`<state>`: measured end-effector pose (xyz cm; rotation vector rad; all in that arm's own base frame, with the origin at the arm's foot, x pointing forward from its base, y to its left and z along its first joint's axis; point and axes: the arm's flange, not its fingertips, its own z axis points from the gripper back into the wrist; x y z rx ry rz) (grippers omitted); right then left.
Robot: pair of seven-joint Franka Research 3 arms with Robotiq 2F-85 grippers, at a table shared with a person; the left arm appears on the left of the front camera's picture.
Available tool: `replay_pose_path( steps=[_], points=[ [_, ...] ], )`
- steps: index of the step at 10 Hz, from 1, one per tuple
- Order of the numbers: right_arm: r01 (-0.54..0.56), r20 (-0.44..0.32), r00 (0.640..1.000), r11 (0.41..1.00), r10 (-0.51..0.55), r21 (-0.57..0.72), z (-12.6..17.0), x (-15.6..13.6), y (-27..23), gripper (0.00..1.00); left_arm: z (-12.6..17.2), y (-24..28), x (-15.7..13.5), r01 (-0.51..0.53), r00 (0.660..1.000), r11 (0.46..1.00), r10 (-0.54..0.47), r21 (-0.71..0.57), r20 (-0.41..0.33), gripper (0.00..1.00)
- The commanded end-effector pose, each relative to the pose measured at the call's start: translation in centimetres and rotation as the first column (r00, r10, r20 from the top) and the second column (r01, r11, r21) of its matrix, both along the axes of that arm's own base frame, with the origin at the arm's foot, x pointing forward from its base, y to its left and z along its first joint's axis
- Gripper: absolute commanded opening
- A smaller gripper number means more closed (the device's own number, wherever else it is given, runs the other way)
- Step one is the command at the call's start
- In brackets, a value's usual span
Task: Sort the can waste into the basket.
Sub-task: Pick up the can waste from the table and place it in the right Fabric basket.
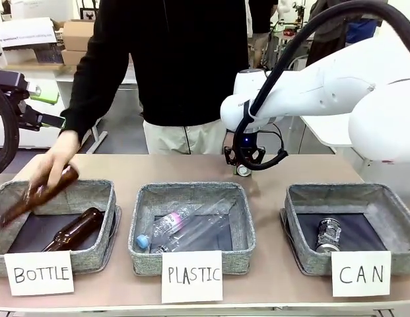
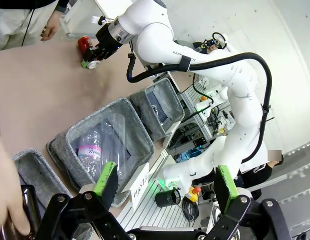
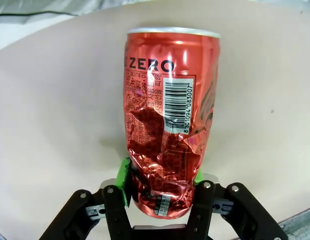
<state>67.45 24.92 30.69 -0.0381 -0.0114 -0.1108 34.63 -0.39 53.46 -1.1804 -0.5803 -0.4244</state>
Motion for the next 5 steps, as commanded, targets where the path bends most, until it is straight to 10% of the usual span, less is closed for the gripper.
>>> replay_pose_path(
  steps=[1,3,5],
  points=[
    [0.003,0.022,1.0,1.0,-0.002,-0.019,-0.5,-0.5,-0.9,0.0,0.3,0.0,-0.1,-0.004,1.0,1.0,0.004,-0.017,-0.005,1.0],
    [-0.072,0.073,0.995,0.996,0.068,0.051,4.0,-3.5,-3.0,0.0,0.3,0.0,-0.1,-0.004,1.0,1.0,0.004,-0.017,-0.005,1.0],
    [-0.27,0.112,0.961,0.943,0.252,0.195,12.3,-12.7,-9.2,0.0,0.3,0.0,-0.1,-0.004,1.0,1.0,0.004,-0.017,-0.005,1.0]
  ],
)
